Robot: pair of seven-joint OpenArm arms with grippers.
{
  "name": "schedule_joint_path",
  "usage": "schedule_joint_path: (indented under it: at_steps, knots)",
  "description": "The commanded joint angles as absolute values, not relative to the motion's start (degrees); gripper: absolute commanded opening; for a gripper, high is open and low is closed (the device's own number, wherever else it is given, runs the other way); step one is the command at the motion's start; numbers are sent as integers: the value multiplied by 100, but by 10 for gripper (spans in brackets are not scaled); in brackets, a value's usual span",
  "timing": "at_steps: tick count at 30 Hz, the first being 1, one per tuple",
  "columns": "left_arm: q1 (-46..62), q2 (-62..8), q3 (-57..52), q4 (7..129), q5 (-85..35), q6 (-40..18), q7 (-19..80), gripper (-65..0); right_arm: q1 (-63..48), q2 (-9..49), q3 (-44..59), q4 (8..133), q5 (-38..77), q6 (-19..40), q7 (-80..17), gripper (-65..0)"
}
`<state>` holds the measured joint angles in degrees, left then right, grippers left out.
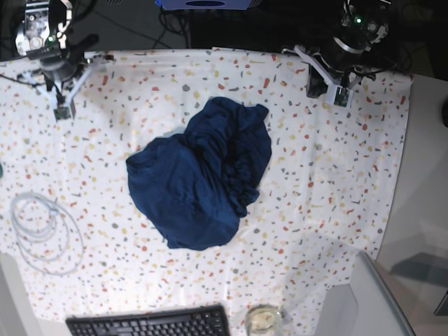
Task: Layout the t-shirt on the table in an organized manner, then fold the t-shirt properly
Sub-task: 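Reach the right gripper down and grasp the navy shirt's edge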
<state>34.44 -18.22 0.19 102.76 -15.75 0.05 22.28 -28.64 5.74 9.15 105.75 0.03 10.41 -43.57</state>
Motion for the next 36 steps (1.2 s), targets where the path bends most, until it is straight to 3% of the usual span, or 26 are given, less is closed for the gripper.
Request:
schedule_joint_path:
  at_steps: [1, 4, 11, 14, 19, 21, 23, 26, 36]
  knots:
    - [3266, -1745, -22, 10281, -1604, 31, 2167, -650, -2668, 637, 945, 10686, -22, 1138, -4286, -650]
    - [2809, -1481, -57, 9903, -1613, 31, 2229, -650, -2229, 514, 734, 10695, -22, 1578, -4259, -650]
    - [2598, -998, -119, 9534, -1622, 57, 2229, -650, -1947, 884, -620, 10985, -22, 1596, -4242, -633]
    - [2826, -611, -664, 9578, -1631, 57, 2229, -650, -1912, 1024, -1121, 11257, -22, 1596, -4233, -528]
    - [3099, 110, -1631, 9930, -1622, 31, 2229, -650, -1780, 1033, -1622, 11319, -22, 1596, -3679, -219]
    - [3196, 180, -1657, 10018, -1587, 31, 2229, -650, -1684, 1033, -1824, 11310, -31, 1596, -3556, -161]
    - [3240, 171, -1648, 10079, -1613, 31, 2237, -650, -1464, 1033, -2079, 11240, -31, 1596, -3556, -162]
    - [3310, 163, -1648, 10088, -1613, 31, 2246, -528, -1077, 1015, -2334, 10730, -31, 1596, -3556, -162]
    - [3196, 180, -1648, 10105, -1613, 22, 2220, -596, -224, 752, -2457, 8963, -31, 1473, -3521, -162]
